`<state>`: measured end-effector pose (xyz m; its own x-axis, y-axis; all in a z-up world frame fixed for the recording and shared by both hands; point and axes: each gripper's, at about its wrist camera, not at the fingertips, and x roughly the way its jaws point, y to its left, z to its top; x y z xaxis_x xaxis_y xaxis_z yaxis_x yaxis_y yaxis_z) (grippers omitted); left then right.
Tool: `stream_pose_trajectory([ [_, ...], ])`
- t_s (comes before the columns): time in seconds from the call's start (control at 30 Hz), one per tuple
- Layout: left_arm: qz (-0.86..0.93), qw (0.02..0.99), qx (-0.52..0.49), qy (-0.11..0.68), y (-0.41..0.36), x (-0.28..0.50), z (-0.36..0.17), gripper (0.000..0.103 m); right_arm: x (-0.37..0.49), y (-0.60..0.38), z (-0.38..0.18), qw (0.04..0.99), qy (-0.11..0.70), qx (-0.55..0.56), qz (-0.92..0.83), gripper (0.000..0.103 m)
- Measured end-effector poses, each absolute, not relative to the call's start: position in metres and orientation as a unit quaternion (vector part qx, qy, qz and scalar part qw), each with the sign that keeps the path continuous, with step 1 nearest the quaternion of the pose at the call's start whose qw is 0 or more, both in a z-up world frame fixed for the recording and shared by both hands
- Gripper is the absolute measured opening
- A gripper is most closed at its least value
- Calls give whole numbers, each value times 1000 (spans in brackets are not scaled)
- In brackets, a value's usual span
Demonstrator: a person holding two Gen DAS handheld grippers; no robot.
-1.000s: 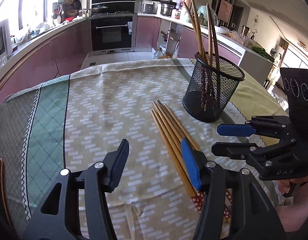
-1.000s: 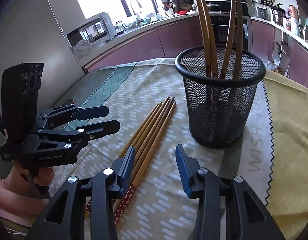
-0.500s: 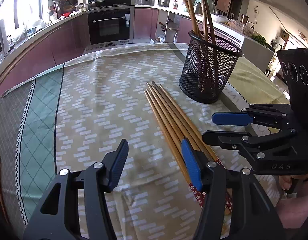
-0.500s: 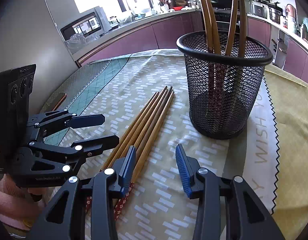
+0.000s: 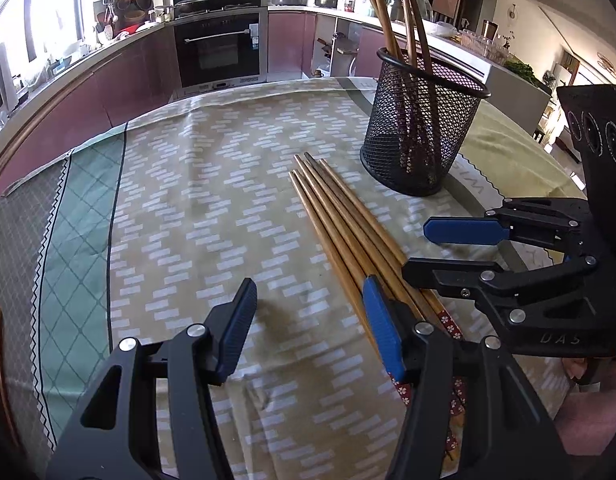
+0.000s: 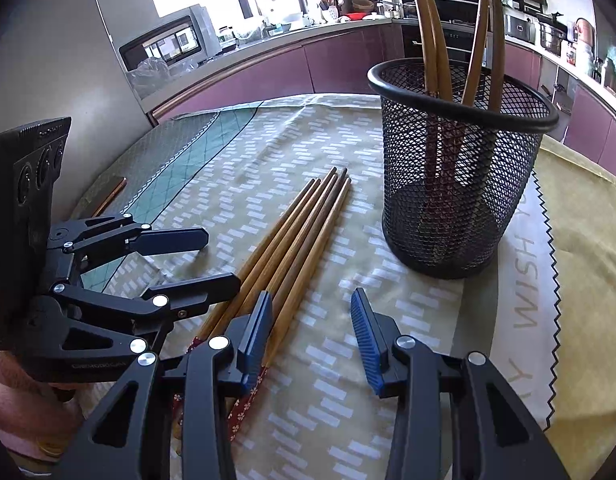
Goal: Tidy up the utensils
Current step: 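Move both open tools back over the remaining chopsticks, then close the left tool on one chopstick while the right tool grasps another chopstick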
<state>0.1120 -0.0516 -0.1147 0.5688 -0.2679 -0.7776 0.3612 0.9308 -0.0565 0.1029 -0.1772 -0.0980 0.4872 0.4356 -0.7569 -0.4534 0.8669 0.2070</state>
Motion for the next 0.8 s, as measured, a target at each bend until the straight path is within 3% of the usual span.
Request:
stream_pose_trajectory([
  [0.33, -171, 882, 67, 434, -52, 113, -117, 52, 104, -178, -98, 863, 440, -21, 247, 33],
  [0.47, -178, 880, 68, 435, -51, 113, -116, 45, 104, -178, -98, 862, 443, -26, 243, 28],
  [0.73, -181, 880, 69, 434, -52, 121, -116, 40, 113, -166, -99, 866, 441, -39, 232, 23],
  [0.8, -177, 881, 71, 433, -54, 123, -116, 33, 116, -166, -100, 867, 440, -35, 229, 19],
])
